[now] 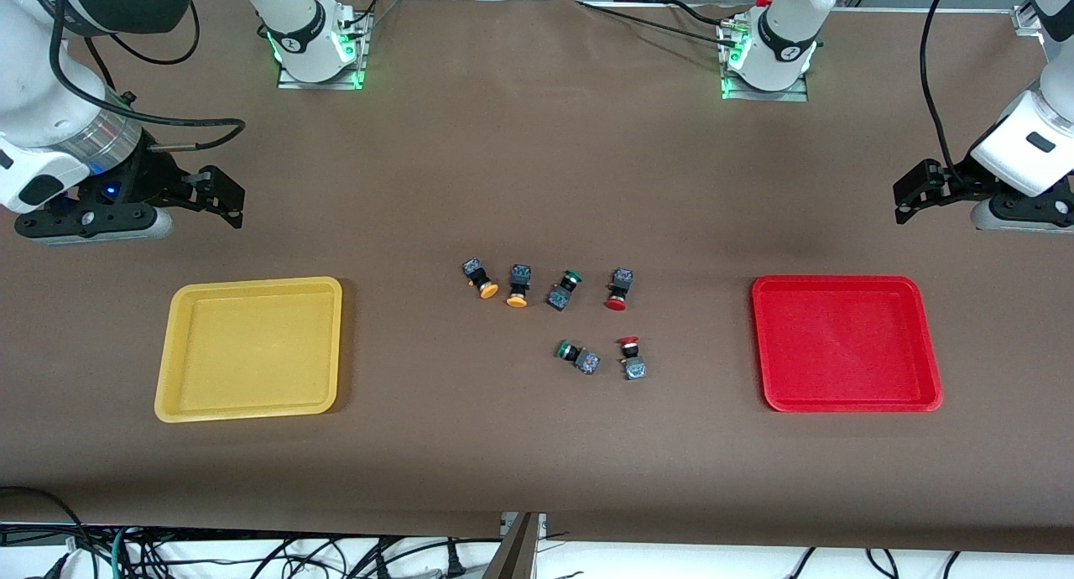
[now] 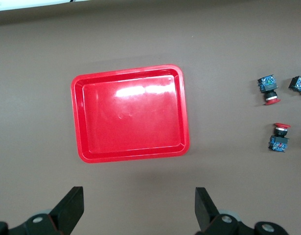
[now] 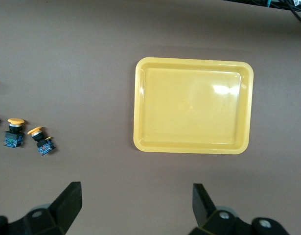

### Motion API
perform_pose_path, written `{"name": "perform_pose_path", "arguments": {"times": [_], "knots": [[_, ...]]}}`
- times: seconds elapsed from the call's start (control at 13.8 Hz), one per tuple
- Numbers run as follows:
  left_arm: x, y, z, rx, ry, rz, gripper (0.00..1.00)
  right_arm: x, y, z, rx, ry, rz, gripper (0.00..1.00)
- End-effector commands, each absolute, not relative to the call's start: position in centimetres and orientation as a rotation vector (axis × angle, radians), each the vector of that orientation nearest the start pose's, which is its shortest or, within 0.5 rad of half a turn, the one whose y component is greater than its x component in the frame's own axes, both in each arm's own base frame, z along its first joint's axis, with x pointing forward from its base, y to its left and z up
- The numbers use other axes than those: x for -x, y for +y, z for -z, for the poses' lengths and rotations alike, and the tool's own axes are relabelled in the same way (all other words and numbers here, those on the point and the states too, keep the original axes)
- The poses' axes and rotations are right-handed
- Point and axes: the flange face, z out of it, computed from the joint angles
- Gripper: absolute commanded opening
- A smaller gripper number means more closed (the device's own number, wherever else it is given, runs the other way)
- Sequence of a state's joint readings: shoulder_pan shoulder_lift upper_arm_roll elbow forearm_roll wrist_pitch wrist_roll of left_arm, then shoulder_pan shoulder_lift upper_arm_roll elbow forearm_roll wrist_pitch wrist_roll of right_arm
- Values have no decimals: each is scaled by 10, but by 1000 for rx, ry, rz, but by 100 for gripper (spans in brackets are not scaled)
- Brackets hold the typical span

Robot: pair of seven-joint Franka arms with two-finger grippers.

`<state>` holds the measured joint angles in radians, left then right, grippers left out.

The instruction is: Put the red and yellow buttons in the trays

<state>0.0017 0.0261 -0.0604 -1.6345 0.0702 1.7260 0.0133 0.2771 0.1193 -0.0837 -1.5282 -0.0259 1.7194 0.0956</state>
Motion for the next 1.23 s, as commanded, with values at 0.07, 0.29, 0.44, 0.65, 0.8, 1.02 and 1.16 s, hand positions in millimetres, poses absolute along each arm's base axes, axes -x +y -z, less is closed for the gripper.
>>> {"name": "perform_pose_path", "arguments": {"times": [0.07, 0.29, 0.44, 0.65, 0.8, 1.02, 1.16], "knots": [[-581, -27, -598, 3082, 149, 103, 100, -590, 116, -596, 3149, -179, 138, 100], [-581, -30, -598, 3082, 142, 101, 100, -591, 116, -595, 3149, -181, 138, 100], [-581, -30, -597, 3081, 158, 99, 100, -591, 116, -595, 3149, -181, 138, 100], [-581, -27, -597, 3082, 140, 99, 100, -591, 116, -596, 3149, -181, 141, 100], [-581, -27, -597, 3082, 137, 99, 100, -591, 118, -595, 3149, -184, 138, 100], [-577, -29, -592, 3086, 149, 30, 100, -589, 131, -596, 3143, -192, 143, 100], [-576, -40, -572, 3085, 181, -101, 100, -593, 145, -593, 3134, -226, 168, 100]]}}
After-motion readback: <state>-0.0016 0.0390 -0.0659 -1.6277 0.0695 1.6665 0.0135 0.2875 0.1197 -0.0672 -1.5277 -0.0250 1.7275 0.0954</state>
